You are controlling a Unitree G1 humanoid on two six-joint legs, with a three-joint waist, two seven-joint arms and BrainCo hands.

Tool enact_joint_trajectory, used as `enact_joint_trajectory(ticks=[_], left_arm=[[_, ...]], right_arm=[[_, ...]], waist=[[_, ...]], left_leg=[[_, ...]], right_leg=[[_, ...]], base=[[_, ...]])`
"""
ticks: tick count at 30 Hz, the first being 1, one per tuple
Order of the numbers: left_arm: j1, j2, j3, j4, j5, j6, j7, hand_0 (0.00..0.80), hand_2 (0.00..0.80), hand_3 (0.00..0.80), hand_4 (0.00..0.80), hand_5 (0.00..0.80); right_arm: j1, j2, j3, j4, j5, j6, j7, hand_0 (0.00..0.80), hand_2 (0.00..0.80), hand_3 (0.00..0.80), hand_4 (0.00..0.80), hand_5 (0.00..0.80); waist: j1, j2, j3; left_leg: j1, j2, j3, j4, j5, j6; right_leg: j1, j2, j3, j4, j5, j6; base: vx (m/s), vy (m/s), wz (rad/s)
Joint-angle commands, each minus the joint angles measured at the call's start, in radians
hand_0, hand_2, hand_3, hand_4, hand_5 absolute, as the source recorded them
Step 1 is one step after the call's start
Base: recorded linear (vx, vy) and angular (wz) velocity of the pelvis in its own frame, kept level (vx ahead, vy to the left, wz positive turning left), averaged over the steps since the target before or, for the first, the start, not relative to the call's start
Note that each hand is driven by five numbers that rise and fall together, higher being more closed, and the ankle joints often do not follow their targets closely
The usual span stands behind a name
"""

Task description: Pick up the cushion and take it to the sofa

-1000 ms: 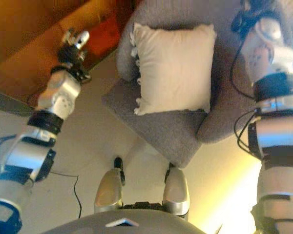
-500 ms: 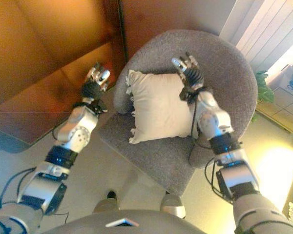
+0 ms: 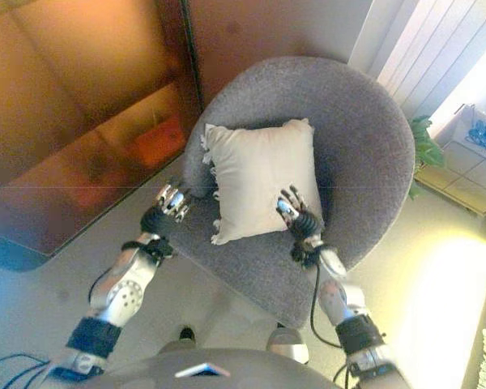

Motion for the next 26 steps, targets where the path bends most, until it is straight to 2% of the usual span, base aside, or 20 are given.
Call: enact_joint_trajectory(ticks=[1, 4, 8, 12, 26], left_arm=[[-0.033, 0.015, -0.001, -0.051, 0.016, -0.075, -0.069, 0.0, 0.0, 0.0, 0.0, 0.0], [-0.036, 0.029, -0.044, -0.033, 0.02, -0.073, -0.072, 0.0, 0.0, 0.0, 0.0, 0.0], [-0.027, 0.033, -0.055, -0.034, 0.011, -0.071, -0.07, 0.0, 0.0, 0.0, 0.0, 0.0], [-0.015, 0.04, -0.061, -0.05, 0.023, -0.085, -0.059, 0.0, 0.0, 0.0, 0.0, 0.0], [-0.01, 0.033, -0.051, -0.045, 0.043, -0.072, -0.047, 0.0, 0.0, 0.0, 0.0, 0.0]], right_arm=[[-0.036, 0.005, 0.007, -0.054, -0.01, -0.09, 0.075, 0.0, 0.0, 0.0, 0.0, 0.0], [-0.041, 0.001, 0.03, -0.052, -0.006, -0.115, 0.063, 0.0, 0.0, 0.0, 0.0, 0.0], [-0.053, 0.004, 0.041, -0.02, -0.013, -0.112, 0.045, 0.0, 0.0, 0.0, 0.0, 0.0], [-0.044, -0.014, 0.054, -0.021, -0.115, -0.124, 0.009, 0.0, 0.0, 0.0, 0.0, 0.0], [-0.031, -0.001, 0.042, -0.026, -0.111, -0.116, -0.007, 0.0, 0.0, 0.0, 0.0, 0.0]], waist=[[0.016, 0.021, 0.022], [0.017, 0.022, 0.029], [0.024, 0.025, 0.032], [0.025, 0.024, 0.036], [0.027, 0.02, 0.043]], left_leg=[[-0.05, -0.036, 0.064, 0.043, -0.025, 0.083], [-0.054, -0.04, 0.058, 0.041, -0.023, 0.083], [-0.055, -0.043, 0.051, 0.043, -0.027, 0.083], [-0.054, -0.044, 0.05, 0.038, -0.026, 0.082], [-0.047, -0.045, 0.048, 0.033, -0.029, 0.085]], right_leg=[[-0.068, -0.001, -0.014, 0.01, 0.037, 0.031], [-0.068, -0.001, -0.016, 0.007, 0.038, 0.031], [-0.063, -0.003, -0.025, 0.001, 0.037, 0.03], [-0.064, -0.006, -0.031, 0.001, 0.037, 0.032], [-0.053, -0.005, -0.038, 0.001, 0.032, 0.028]], base=[[-0.083, -0.009, 0.0], [-0.053, -0.006, 0.0], [0.0, 0.0, 0.0], [0.0, 0.0, 0.0], [0.0, 0.0, 0.0]])
